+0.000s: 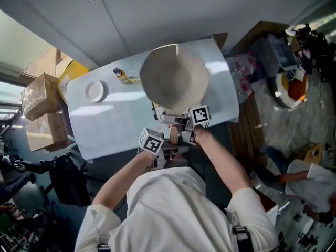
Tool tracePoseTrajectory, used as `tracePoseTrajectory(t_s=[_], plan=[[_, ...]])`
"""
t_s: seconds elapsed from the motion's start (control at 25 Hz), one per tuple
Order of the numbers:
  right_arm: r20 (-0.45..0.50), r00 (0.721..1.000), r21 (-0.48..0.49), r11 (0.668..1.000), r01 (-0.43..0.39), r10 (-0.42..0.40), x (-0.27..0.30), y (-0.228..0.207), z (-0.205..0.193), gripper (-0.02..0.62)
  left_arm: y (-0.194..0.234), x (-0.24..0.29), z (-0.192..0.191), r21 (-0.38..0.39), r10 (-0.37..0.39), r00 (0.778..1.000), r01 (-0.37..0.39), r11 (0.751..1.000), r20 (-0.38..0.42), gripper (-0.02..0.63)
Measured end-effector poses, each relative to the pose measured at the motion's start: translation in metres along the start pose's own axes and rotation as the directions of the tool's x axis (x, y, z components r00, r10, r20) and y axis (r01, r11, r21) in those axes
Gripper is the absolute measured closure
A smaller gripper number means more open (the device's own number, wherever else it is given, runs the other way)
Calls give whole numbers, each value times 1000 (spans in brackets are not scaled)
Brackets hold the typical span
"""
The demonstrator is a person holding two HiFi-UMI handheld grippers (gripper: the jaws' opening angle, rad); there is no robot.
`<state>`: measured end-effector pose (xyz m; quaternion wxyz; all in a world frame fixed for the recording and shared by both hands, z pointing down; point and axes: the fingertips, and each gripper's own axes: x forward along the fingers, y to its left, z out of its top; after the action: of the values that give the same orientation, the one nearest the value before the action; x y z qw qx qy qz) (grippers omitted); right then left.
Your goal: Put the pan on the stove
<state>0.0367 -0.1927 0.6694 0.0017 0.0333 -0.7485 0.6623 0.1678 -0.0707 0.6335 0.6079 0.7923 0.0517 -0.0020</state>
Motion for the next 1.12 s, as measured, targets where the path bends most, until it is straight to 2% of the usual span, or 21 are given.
tracePoseTrajectory(t_s=[0.4, 0.8, 1.12], plan=[[4, 1000, 15, 1000, 16, -17, 7, -47, 11, 394, 40, -10, 4, -31, -21, 1000, 20, 999, -12, 583], [2, 1000, 31, 999, -8, 8, 9, -66, 6, 394, 59, -8, -4, -75, -39, 999, 39, 996, 1, 583], [-12, 1000, 38, 999, 20, -20, 11, -83, -2, 394, 78, -11, -17, -93, -20, 1000, 19, 996, -10, 583]])
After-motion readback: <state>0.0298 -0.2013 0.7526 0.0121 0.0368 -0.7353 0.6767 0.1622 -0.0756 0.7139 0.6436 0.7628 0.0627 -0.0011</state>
